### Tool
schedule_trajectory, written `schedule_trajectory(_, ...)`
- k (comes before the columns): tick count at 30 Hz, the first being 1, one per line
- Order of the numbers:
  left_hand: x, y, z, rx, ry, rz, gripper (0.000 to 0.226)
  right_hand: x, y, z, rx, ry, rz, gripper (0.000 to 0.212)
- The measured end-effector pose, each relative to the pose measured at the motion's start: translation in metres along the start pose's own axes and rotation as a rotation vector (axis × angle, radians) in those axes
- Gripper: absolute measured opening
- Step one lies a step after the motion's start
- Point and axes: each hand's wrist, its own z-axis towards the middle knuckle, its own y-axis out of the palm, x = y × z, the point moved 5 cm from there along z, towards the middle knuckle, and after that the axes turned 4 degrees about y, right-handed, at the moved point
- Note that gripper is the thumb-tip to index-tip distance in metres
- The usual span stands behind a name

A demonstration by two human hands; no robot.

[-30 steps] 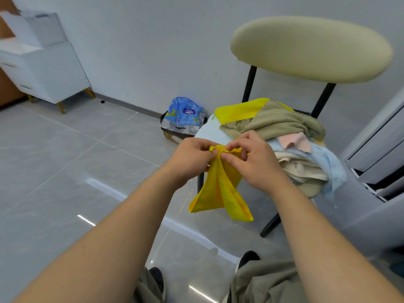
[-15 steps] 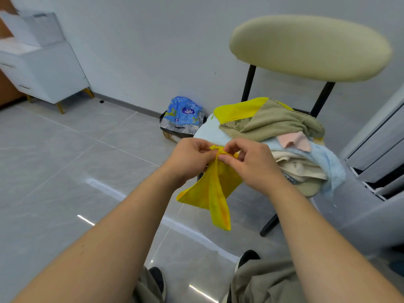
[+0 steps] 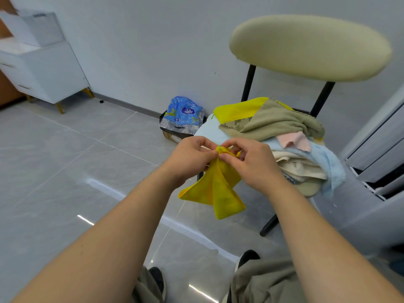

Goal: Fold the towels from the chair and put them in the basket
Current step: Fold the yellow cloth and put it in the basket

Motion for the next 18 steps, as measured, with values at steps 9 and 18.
schedule_trajectory(9,-0.002,-0.001,0.001,0.014,-0.004,0.009,0.007,0.003,0.006,-0.001,-0.064,0.049,0.044,0.023)
schedule_trajectory(18,-0.003,0.005,-0.001,-0.020,0.027,0.291,0.040,0.002,-0.005,0.001,0.072,0.062,-0.015,0.016)
